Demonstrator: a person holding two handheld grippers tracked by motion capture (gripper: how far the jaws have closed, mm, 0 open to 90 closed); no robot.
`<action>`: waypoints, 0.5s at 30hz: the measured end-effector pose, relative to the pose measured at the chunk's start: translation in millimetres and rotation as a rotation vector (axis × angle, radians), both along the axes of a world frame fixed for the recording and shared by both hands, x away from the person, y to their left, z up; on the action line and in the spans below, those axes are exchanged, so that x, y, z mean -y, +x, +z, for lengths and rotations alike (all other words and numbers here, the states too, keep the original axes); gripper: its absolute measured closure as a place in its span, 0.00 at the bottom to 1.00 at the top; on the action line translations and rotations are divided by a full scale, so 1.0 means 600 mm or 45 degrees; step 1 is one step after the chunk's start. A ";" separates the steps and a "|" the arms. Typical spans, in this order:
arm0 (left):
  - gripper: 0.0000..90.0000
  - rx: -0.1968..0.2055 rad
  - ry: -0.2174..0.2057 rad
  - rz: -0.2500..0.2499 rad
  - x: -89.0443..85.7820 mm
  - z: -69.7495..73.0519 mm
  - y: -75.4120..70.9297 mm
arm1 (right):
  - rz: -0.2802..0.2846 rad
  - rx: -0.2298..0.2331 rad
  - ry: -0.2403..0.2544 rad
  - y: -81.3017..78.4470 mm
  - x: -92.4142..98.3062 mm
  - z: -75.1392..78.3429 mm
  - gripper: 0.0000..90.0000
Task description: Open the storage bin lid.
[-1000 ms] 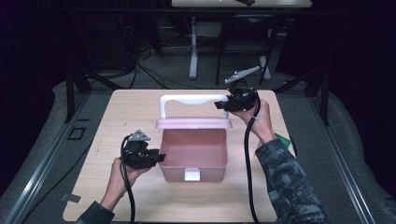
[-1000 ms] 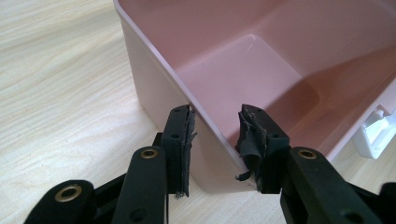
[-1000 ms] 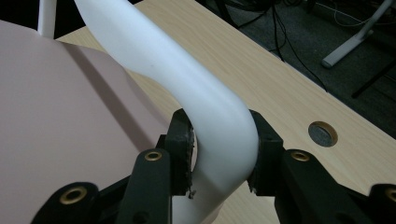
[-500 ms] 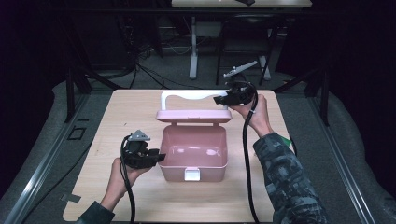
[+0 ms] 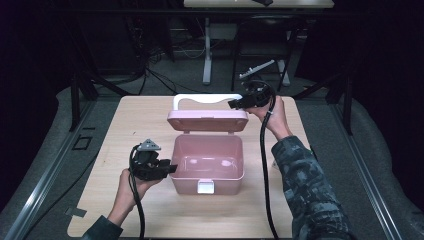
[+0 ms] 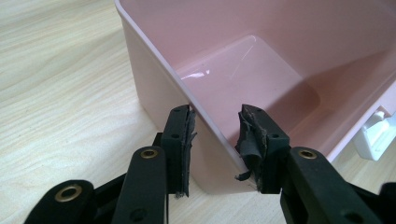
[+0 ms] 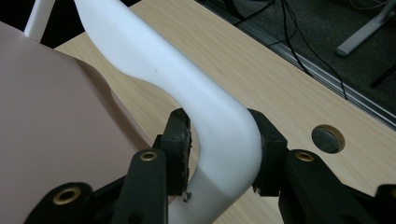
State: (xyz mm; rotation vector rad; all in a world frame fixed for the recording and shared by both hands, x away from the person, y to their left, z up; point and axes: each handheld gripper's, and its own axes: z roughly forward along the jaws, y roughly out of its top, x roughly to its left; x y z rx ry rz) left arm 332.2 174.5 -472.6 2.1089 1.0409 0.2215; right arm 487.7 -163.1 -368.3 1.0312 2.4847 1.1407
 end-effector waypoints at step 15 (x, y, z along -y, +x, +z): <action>0.55 -0.023 0.017 -0.009 0.000 0.001 0.006 | -0.009 -0.071 0.027 0.029 0.000 -0.008 0.70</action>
